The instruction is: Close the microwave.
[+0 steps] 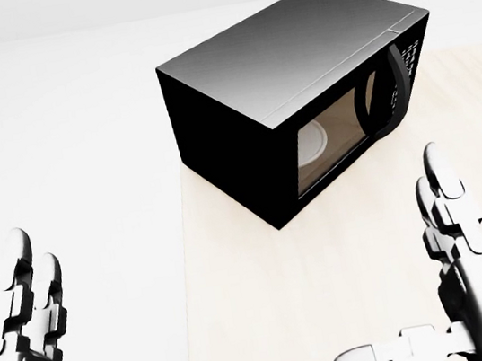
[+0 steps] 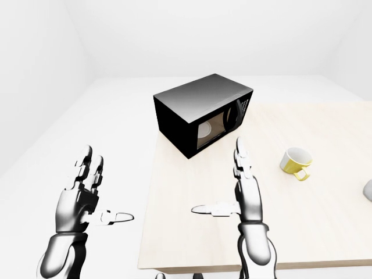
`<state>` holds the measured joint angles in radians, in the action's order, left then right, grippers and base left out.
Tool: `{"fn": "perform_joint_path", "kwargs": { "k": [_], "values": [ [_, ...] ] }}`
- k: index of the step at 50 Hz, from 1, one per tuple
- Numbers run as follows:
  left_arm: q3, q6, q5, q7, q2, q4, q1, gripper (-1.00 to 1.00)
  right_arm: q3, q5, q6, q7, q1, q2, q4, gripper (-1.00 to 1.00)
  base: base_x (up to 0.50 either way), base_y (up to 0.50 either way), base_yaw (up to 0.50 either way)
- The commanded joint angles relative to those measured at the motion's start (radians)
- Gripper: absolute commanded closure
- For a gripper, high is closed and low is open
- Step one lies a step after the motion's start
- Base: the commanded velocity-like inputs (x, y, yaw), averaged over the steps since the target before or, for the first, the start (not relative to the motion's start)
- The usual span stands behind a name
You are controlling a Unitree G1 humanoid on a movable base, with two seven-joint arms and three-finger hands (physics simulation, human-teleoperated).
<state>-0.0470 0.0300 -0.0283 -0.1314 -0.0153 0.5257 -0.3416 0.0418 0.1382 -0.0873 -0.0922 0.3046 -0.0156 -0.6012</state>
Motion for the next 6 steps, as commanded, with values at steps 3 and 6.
{"fn": "perform_joint_path", "kwargs": {
  "k": [3,6],
  "values": [
    [-0.001,0.001,0.001,0.002,0.000,-0.006,0.005,-1.00,0.006,-0.010,0.000,-0.009,0.063,-0.010,-0.097,-1.00,0.00,0.00,0.00],
    [-0.001,0.001,0.001,0.002,0.000,-0.006,0.005,-1.00,0.006,-0.010,0.000,-0.009,0.063,-0.010,-0.097,-1.00,0.00,0.00,0.00]
  ]
}}
